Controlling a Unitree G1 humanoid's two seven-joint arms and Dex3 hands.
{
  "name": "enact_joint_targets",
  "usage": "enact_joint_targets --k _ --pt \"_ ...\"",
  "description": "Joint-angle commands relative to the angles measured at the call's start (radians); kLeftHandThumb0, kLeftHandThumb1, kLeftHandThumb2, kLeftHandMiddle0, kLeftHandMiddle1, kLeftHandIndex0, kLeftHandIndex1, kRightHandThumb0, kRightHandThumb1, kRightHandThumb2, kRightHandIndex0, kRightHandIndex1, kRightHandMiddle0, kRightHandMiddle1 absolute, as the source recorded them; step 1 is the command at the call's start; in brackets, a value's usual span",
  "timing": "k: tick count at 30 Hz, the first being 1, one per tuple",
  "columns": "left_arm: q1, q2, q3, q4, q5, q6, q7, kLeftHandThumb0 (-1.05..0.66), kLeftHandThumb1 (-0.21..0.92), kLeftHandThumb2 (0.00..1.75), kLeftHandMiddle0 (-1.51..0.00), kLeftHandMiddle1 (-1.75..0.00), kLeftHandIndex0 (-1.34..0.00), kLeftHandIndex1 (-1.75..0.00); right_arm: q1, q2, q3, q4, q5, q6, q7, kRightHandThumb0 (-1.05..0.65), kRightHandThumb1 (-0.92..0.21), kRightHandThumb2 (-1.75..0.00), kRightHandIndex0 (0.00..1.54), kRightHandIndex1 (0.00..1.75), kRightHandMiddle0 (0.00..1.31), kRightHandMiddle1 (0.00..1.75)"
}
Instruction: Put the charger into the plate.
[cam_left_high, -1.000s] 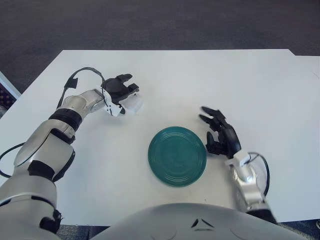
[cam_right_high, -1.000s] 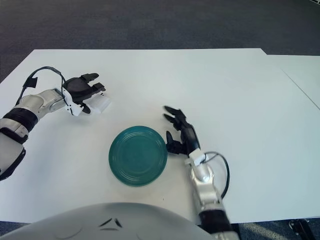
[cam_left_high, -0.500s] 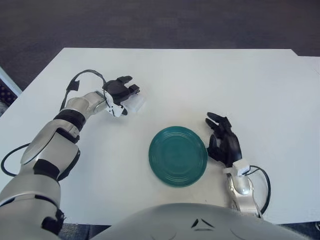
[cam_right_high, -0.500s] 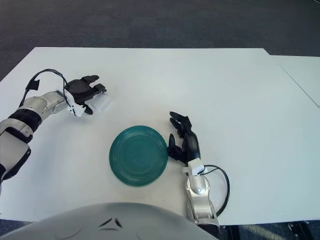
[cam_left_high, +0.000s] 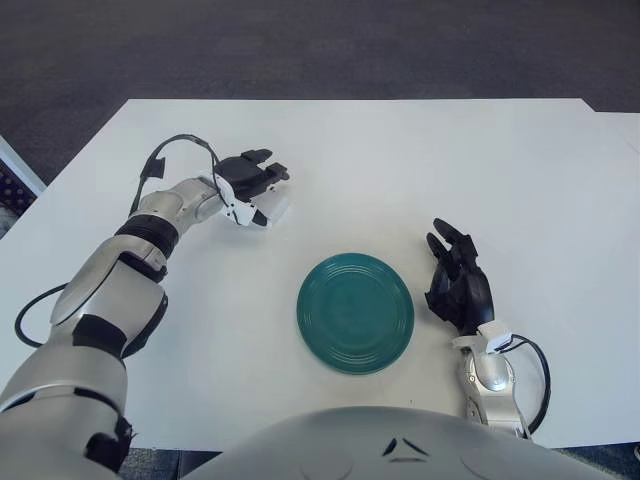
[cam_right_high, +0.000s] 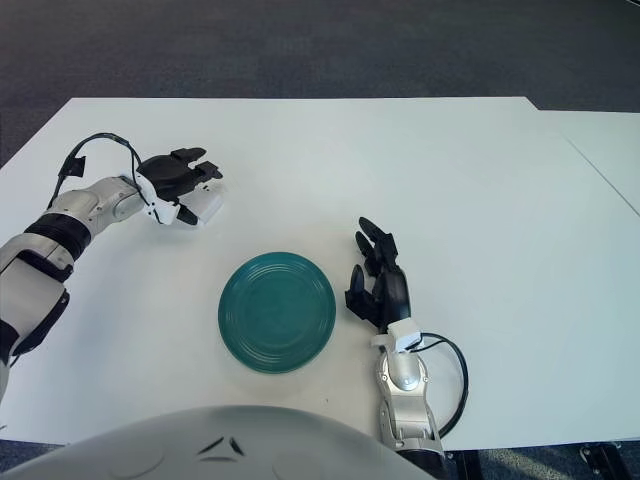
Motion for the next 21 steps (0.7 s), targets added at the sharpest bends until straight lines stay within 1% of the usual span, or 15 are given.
enact_joint_targets --k 1,3,6,8,9,10,11,13,15,19,21 --pt "-0.001 0.006 0.012 -0.011 -0.022 0.008 -0.026 -0.96 0.92 0.15 -0.16 0.0 -0.04 -0.73 -0.004 -0.003 -0.009 0.014 -0.068 0.008 -0.047 -0.74 -0.92 -0.86 0.32 0.02 0.02 0.62" --pt "0.001 0.004 0.013 -0.016 -0.024 0.01 -0.033 -0.96 0.92 0.14 -0.16 0.0 -0.05 -0.73 -0.004 -0.007 -0.018 0.008 -0.167 0.037 -0.114 -0.75 -0.92 -0.86 0.31 0.01 0.01 0.63" --pt "0.002 0.002 0.009 -0.018 -0.024 0.015 -0.04 -0.97 0.92 0.16 -0.16 0.0 -0.06 -0.73 -0.01 -0.007 -0.018 0.019 -0.183 0.02 -0.141 -0.73 -0.92 -0.85 0.3 0.01 0.0 0.6" --pt "0.001 0.002 0.004 -0.012 -0.019 0.019 -0.036 -0.98 0.92 0.16 -0.17 0.0 -0.06 -0.74 -0.014 -0.02 -0.017 0.031 -0.237 0.028 -0.177 -0.71 -0.92 -0.84 0.29 0.0 0.0 0.59" --pt "0.001 0.003 0.003 -0.013 -0.017 0.019 -0.035 -0.98 0.92 0.17 -0.16 0.0 -0.06 -0.74 -0.024 -0.054 -0.007 0.054 -0.375 0.093 -0.258 -0.66 -0.92 -0.69 0.26 0.0 0.06 0.52" --pt "0.001 0.003 0.002 -0.013 -0.016 0.021 -0.036 -0.98 0.92 0.17 -0.16 0.0 -0.06 -0.74 -0.032 -0.079 0.0 0.072 -0.475 0.14 -0.318 -0.69 -0.92 -0.73 0.24 0.0 0.06 0.47" --pt "0.001 0.003 0.002 -0.013 -0.016 0.022 -0.036 -0.98 0.92 0.18 -0.16 0.0 -0.06 -0.74 -0.037 -0.093 0.006 0.082 -0.539 0.171 -0.357 -0.71 -0.92 -0.75 0.23 0.0 0.04 0.49" --pt "0.002 0.001 0.003 -0.01 -0.018 0.024 -0.036 -0.98 0.92 0.18 -0.16 0.0 -0.06 -0.74 -0.021 -0.061 0.002 0.034 -0.491 0.171 -0.332 -0.73 -0.92 -0.77 0.24 0.0 0.02 0.52" --pt "0.004 0.001 0.006 -0.016 -0.022 0.025 -0.042 -0.97 0.92 0.18 -0.16 0.0 -0.06 -0.74 -0.013 -0.051 0.005 0.01 -0.467 0.166 -0.322 -0.74 -0.92 -0.77 0.24 0.01 0.01 0.54" --pt "0.008 0.003 0.014 -0.029 -0.036 0.028 -0.064 -0.95 0.92 0.19 -0.16 0.0 -0.07 -0.75 -0.019 -0.098 0.031 0.019 -0.517 0.137 -0.343 -0.71 -0.92 -0.74 0.28 0.02 0.01 0.59" --pt "0.01 0.005 0.016 -0.033 -0.042 0.03 -0.075 -0.95 0.92 0.19 -0.16 0.0 -0.07 -0.75 -0.017 -0.069 0.023 0.022 -0.375 0.124 -0.282 -0.7 -0.92 -0.74 0.29 0.02 0.02 0.61"
